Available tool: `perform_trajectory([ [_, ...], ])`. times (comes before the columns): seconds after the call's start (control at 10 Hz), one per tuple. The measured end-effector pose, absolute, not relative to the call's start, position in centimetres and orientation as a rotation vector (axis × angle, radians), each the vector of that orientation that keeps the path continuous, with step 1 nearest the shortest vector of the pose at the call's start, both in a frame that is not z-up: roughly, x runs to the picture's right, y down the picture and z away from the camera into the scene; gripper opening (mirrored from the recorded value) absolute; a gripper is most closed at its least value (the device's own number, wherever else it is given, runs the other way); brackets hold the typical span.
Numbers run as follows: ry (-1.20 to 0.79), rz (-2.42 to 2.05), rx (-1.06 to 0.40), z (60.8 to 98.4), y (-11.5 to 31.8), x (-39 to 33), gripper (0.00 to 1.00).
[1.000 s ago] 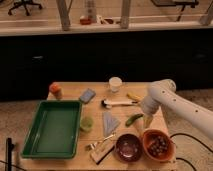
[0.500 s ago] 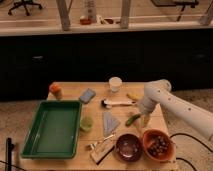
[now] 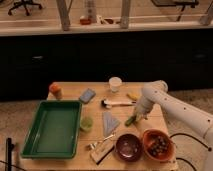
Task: Place pepper in plastic cup
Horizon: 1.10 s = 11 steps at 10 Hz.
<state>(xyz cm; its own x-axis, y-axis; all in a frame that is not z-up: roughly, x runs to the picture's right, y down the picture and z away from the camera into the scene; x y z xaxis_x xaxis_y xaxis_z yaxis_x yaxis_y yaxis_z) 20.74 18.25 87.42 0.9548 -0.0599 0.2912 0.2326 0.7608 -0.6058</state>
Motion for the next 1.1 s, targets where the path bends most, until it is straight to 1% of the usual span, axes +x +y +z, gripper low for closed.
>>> perform_trajectory([
  [0.2,-0.257,-0.160,-0.699,87.8,18.6,20.7,0.04],
  [0.3,-0.253,-0.163,-0.702,87.8,18.7,20.7,0.00],
  [0.7,-0.250,-0.186,-0.695,86.4,18.5,20.4,0.00],
  [1.1,-0.255,-0.213,-0.652,83.8,16.5,20.2,0.00],
])
